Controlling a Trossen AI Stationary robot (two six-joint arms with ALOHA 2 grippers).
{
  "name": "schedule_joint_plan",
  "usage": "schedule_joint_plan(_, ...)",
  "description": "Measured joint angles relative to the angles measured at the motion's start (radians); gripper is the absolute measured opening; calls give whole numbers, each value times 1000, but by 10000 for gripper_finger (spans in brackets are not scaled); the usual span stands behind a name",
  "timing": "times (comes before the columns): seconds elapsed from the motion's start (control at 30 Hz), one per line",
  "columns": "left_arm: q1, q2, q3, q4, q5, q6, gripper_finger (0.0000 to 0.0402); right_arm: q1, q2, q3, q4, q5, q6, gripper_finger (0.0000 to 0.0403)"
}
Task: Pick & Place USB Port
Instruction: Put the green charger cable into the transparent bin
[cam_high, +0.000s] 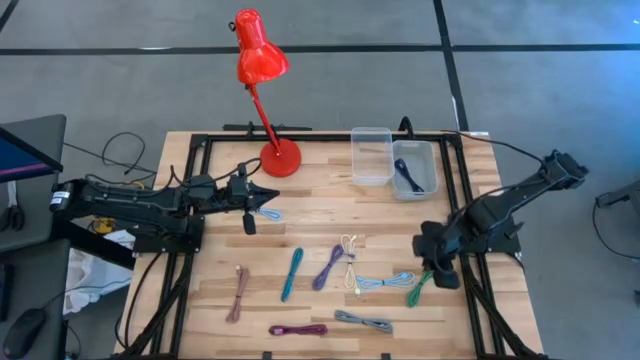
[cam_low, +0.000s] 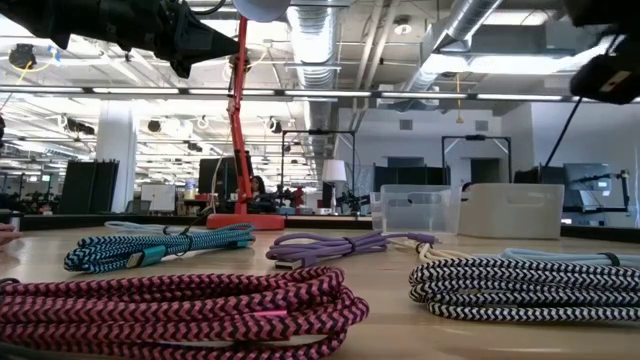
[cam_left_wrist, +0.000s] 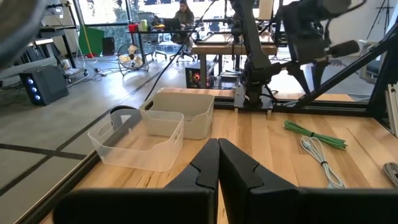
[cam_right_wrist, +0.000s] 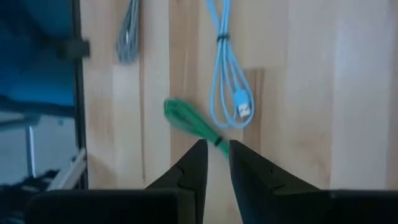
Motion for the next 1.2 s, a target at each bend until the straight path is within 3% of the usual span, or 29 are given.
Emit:
schedule_joint_plan(0.4,0,0,0,0,0,-8,6,107,223,3,-40,-1,-121,64)
schedule_joint_plan(0.53,0,0,0,0,0,-8,6,119,285,59,-148,-26,-122,66)
schedule_joint_plan(0.63,0,0,0,0,0,-7,6,124,316,103,-177,13,-125,76)
schedule_joint_plan(1.03,0,0,0,0,0,-8,6,181,395,163,-167,225,-318,187)
schedule_joint_plan(1.2,0,0,0,0,0,-8,6,190,426,155,-164,237,-325,217)
